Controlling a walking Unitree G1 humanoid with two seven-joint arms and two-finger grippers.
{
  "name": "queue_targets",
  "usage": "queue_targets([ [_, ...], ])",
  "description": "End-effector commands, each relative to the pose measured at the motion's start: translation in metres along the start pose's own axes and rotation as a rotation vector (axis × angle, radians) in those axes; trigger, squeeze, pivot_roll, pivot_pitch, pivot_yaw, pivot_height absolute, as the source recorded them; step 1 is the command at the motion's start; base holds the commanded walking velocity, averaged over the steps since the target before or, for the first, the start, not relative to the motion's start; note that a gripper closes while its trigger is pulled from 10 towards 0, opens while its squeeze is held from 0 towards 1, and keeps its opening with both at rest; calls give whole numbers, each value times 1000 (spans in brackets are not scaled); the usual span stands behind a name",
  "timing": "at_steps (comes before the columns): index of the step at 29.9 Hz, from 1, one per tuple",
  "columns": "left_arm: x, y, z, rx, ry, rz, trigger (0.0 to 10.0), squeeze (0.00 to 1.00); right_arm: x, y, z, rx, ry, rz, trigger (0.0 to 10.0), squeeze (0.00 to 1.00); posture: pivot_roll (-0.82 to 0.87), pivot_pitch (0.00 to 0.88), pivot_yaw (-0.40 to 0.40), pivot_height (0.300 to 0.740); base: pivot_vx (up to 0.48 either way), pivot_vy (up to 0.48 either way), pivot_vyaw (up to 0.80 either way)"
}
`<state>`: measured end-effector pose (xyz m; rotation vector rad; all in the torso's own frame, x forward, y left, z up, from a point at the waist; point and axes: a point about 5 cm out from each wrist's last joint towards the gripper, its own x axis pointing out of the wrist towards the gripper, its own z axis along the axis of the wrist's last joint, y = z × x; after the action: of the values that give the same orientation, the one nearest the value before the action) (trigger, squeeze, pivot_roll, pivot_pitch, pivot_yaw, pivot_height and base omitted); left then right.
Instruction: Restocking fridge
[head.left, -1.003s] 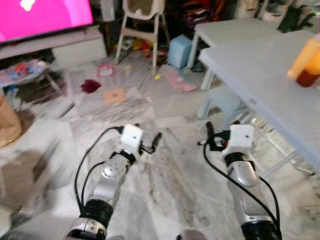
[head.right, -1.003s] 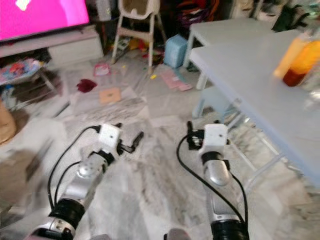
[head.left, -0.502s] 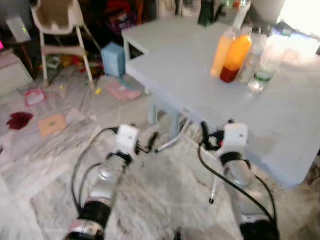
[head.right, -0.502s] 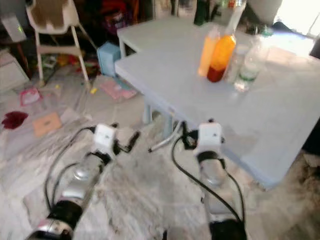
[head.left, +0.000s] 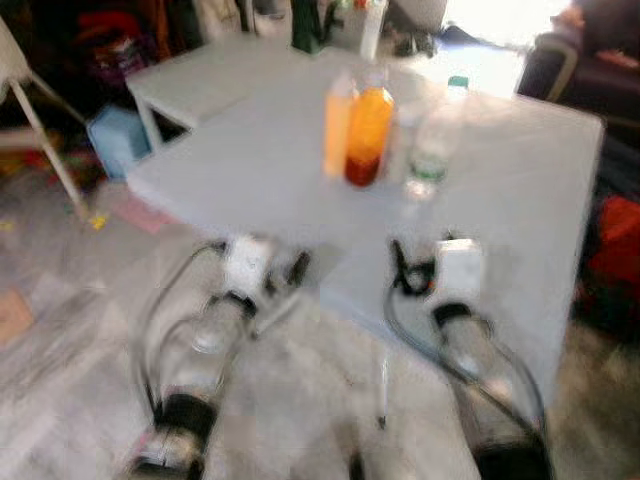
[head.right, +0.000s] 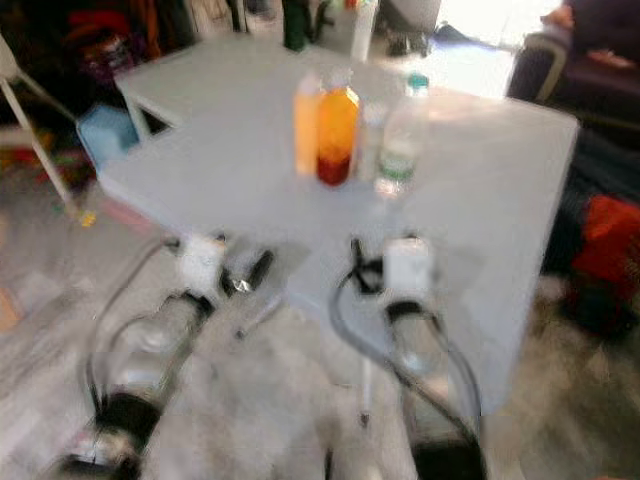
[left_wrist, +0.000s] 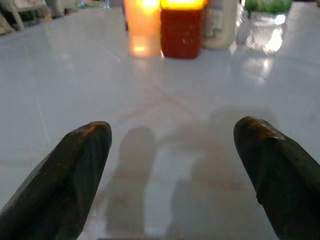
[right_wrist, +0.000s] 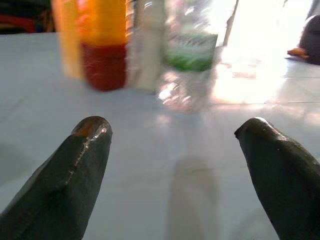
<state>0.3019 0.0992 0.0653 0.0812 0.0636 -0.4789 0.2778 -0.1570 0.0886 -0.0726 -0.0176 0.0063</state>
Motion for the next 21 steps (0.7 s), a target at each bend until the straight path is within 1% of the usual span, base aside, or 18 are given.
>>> queue_targets([
  [1,-5,10,-2,10,12,31,10000,0,1,9,4,13,-21,20,10000,0,-92,0,15,740,0,0,0],
  [4,-4,13,3,-3,-18,54,10000,0,2,10,8,-45,-50,33,10000,0,-94,0,15,740,0,0,0],
  [6,-3,18,10,-31,-58,93,10000,0,3,8,13,-72,-77,24,10000,0,-95,0,16,740,0,0,0],
  [7,-3,18,10,-31,-58,93,10000,0,3,8,13,-72,-77,24,10000,0,-95,0,16,740,0,0,0],
  [8,-3,21,15,-51,-84,118,10000,0,5,2,16,-66,-82,-8,10000,0,-97,0,16,740,0,0,0],
  [10,-2,22,16,-57,-91,126,10000,0,6,0,16,-63,-82,-18,10000,0,-97,0,16,740,0,0,0],
  [11,-2,24,20,-83,-114,139,10000,0,7,-4,16,-63,-79,-35,10000,0,-98,0,18,740,0,0,0],
  [14,-2,25,21,-87,-118,141,10000,0,8,-8,16,-65,-75,-48,10000,0,-97,0,19,740,0,0,0],
  [17,-4,26,22,-103,-125,120,10000,0,6,-8,15,-78,-75,-36,10000,0,-100,0,20,740,0,0,-800],
  [19,-4,26,22,-103,-127,120,10000,0,5,-6,14,-73,-75,-29,10000,0,-100,0,19,740,352,0,-800],
  [21,-3,26,21,-114,-115,132,10000,0,4,-2,15,-85,-81,-15,10000,0,-103,0,19,740,345,334,0],
])
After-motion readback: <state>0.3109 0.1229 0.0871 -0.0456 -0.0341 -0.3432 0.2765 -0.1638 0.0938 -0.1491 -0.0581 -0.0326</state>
